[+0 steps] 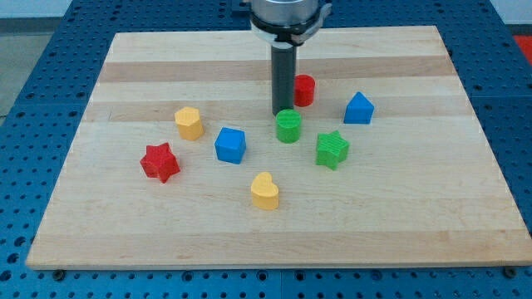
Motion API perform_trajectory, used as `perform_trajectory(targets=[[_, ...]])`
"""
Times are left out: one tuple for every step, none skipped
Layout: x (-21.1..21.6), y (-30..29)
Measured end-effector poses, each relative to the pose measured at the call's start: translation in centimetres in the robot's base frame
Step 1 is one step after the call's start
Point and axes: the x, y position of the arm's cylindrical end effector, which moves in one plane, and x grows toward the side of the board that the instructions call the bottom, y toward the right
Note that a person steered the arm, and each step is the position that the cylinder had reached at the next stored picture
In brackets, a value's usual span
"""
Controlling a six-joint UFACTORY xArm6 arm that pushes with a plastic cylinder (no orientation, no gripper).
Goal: Place the blue cube bottom of the red circle
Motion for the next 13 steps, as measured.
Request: perform_trajectory(targets=[[0.0,-1.9],[0.6,-2.6],[1.9,-0.7],[2.8,2.3],[3.4,4.8],[4.5,6.1],[6.4,7.0],[7.6,8.1],[8.8,5.8],[10.0,0.8],[10.6,-2.5],[10.8,-5.9],[10.8,-8.3]])
